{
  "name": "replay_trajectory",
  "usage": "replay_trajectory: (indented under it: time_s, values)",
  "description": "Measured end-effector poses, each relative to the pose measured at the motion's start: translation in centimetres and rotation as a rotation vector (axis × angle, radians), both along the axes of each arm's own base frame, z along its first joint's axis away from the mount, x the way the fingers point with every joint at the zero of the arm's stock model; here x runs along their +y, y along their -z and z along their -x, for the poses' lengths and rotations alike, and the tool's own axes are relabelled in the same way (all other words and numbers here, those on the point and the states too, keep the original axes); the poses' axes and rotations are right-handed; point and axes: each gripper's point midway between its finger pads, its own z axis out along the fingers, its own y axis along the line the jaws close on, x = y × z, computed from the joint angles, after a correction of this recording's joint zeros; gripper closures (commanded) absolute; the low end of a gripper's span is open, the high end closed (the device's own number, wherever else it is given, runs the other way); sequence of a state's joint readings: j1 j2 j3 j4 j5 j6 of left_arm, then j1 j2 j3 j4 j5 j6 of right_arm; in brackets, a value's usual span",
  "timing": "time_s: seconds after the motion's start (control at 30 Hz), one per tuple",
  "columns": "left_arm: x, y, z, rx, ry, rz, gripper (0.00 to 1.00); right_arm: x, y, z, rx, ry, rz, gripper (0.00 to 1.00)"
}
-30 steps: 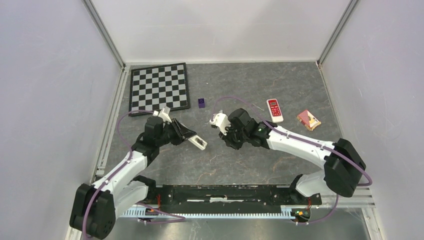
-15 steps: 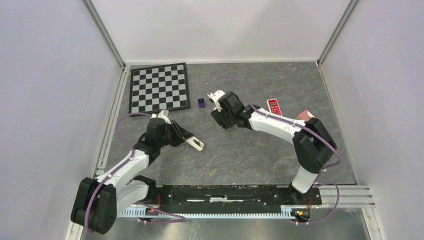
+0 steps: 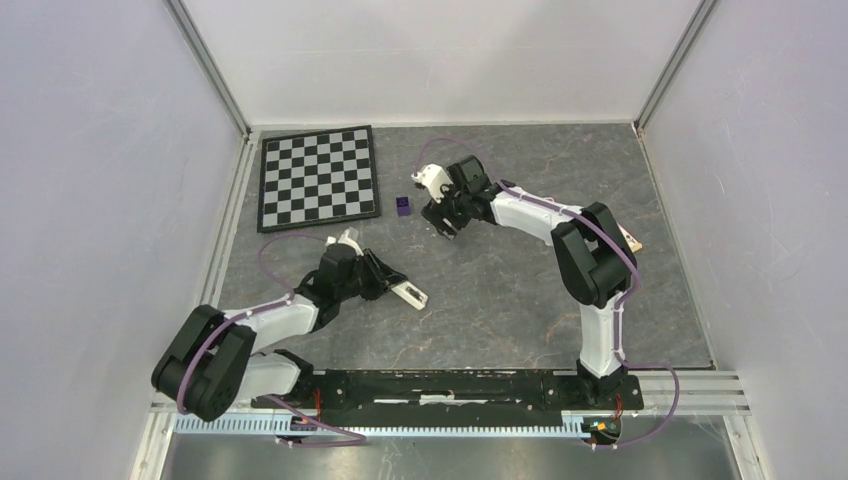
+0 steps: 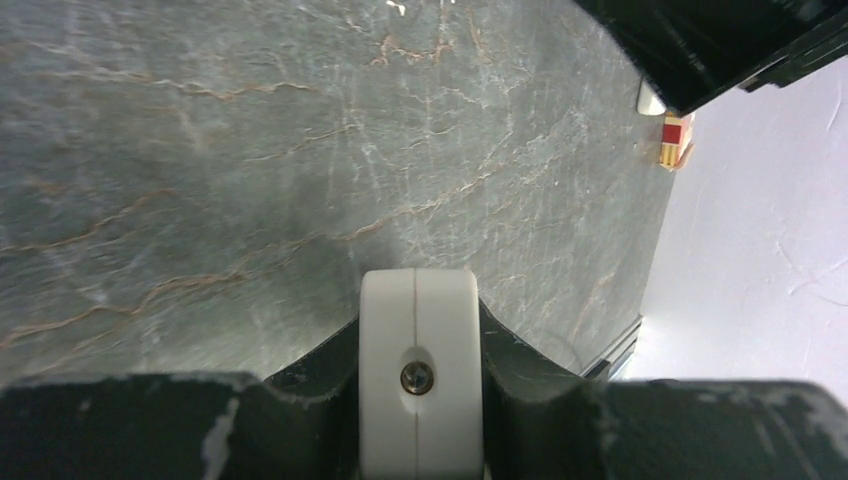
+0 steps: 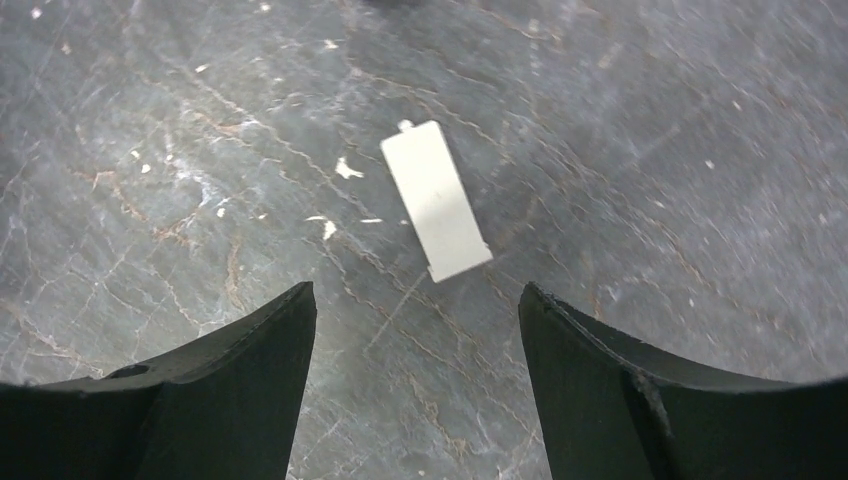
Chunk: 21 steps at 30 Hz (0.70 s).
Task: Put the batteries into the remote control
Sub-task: Place the remote control at the center of the board.
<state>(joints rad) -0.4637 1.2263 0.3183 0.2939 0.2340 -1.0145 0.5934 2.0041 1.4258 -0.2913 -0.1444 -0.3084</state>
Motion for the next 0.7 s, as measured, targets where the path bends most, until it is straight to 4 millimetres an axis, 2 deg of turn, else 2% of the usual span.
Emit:
replay_trajectory:
  time_s: [0.1,0.27,0.47,0.7]
  values:
    - [-1.0,0.1,-0.5,-0.006,-0.029,0.026,0.95,0.6,0.8,0.3,0.003,-0.08,0.008,0.21]
    - [-1.4,0.4,-1.0,0.0,-0.101,0.079,0.86,1.3,2.9,0.2,0.019,-0.161,0.025,0.22]
    - [-1.1,0.8,-0.7,0.013,-0.153,0.117,0.79,1.8,3.0,-1.1,0.001,-0.186,0.004,0.22]
    - [-0.5,1.2,0.3,0.035,-0.175,0.137,0.56,1.7,3.0,-1.7,-0.003,-0.188,-0.017,0.21]
